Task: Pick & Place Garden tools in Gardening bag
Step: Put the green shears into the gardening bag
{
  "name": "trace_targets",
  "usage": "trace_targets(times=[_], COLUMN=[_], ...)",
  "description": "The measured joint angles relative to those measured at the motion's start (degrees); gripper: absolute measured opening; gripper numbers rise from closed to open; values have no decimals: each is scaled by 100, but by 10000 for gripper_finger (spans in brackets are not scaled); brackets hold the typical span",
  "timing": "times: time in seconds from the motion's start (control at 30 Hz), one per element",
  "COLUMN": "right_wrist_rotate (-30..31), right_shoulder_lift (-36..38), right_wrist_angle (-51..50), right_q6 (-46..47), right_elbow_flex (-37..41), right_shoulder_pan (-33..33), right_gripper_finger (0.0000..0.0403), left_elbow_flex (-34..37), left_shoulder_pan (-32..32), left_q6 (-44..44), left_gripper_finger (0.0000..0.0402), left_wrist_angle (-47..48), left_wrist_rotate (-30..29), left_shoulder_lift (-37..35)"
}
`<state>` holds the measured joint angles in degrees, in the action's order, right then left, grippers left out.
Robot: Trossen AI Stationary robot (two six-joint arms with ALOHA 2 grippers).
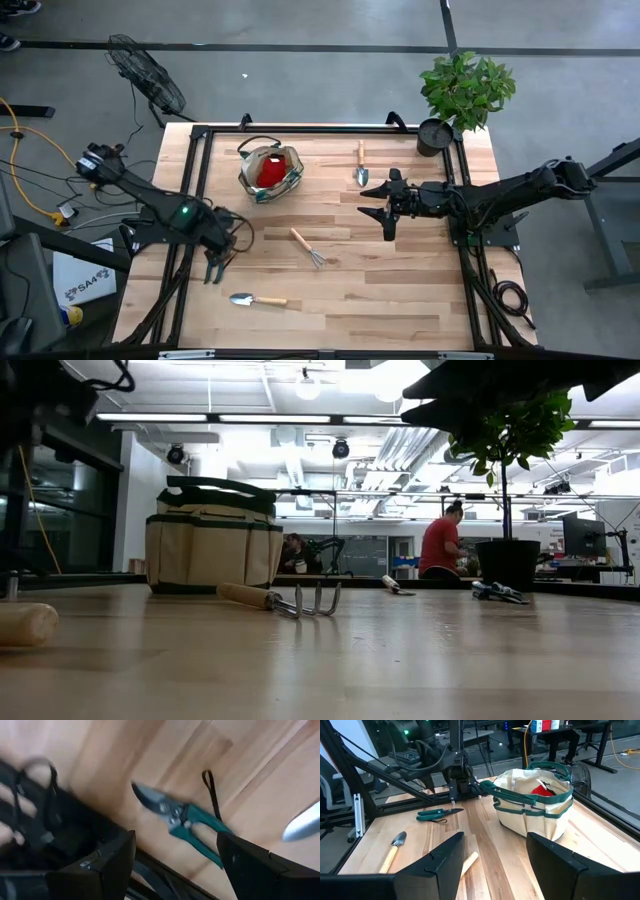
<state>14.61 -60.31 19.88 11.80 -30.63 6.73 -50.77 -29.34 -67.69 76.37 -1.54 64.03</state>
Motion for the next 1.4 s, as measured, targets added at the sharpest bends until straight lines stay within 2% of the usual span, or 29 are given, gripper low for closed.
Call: trace_targets(times=[0.27, 0.43, 0.6, 0.9, 1.07, 1.4], right_wrist_rotate=[-15, -76, -158, -168, -246, -432], right_shoulder_lift=[0, 0, -2, 0, 0, 0], right_wrist_angle=[0, -5, -8, -9, -9, -32], right_q6=[1, 1, -1, 6, 25, 17], right_elbow_flex=[0, 1, 0, 0, 0, 1], right_shoulder_pan=[-1, -1, 1, 1, 1, 0], right_gripper_finger=[206, 206, 206, 206, 206, 206], left_elbow_flex=[0, 0, 0, 0, 0, 0], left_shoulder_pan=[-538, -883, -1099, -1117, -1119, -1119], left_q6=[-2433, -3311, -3454, -3620, -4045, -4059], left_gripper_finger=[269, 269, 269, 269, 269, 269], left_wrist_angle=[-31, -71, -362, -1580, -1591, -2031], left_wrist_rotate=[274, 527, 590, 408, 695, 793], left_shoulder_lift=[59, 301, 673, 1145, 1476, 1891])
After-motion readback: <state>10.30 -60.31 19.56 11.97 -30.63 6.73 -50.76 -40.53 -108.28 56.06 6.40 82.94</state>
